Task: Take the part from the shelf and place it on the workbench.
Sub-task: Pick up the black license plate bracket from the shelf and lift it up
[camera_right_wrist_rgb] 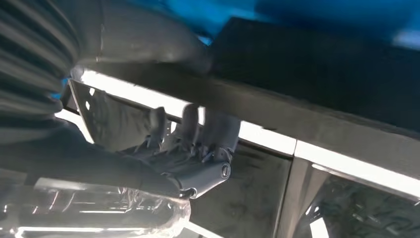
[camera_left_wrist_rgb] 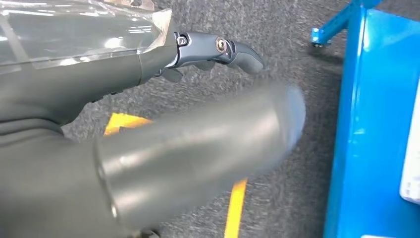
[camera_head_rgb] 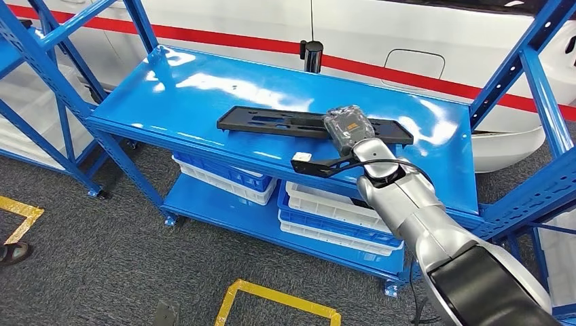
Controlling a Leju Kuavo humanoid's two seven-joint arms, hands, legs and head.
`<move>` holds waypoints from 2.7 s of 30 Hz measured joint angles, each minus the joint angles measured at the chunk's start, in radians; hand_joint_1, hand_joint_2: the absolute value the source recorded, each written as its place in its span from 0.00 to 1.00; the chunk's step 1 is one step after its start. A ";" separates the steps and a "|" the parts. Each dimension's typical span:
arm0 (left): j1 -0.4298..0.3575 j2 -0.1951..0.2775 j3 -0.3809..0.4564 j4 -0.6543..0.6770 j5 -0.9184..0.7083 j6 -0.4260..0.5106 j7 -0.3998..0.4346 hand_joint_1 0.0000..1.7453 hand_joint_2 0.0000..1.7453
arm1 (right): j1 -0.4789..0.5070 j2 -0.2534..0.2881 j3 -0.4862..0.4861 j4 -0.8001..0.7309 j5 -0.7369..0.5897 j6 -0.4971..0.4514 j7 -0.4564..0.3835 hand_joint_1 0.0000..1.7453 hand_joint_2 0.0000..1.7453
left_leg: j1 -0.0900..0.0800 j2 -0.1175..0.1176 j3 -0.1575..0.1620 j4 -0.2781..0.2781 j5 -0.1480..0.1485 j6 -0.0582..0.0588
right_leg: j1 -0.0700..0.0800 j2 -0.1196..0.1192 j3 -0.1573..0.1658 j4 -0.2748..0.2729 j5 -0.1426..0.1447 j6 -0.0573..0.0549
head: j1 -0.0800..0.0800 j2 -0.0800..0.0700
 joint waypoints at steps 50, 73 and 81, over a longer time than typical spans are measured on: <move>-0.001 0.011 0.038 0.001 -0.058 -0.045 0.167 0.00 1.00 | 0.166 -0.195 -0.214 -0.600 -0.167 -0.012 -0.143 0.93 1.00 | 0.008 0.010 0.021 -0.025 0.009 0.027 | -0.012 -0.001 -0.097 0.211 -0.102 0.010 | 0.004 0.000; -0.008 0.013 0.033 0.000 -0.076 -0.060 0.189 0.00 1.00 | 0.213 -0.196 -0.254 -0.605 -0.136 -0.010 -0.149 0.93 1.00 | 0.040 0.031 0.099 0.024 -0.099 -0.046 | -0.046 -0.013 -0.063 0.030 0.054 0.031 | -0.002 0.000; -0.011 0.012 0.034 0.000 -0.079 -0.058 0.192 0.00 1.00 | 0.218 -0.202 -0.260 -0.606 -0.131 -0.004 -0.153 0.93 1.00 | 0.031 0.038 0.043 -0.006 -0.028 0.002 | -0.041 -0.014 -0.155 0.253 -0.086 0.037 | 0.001 0.000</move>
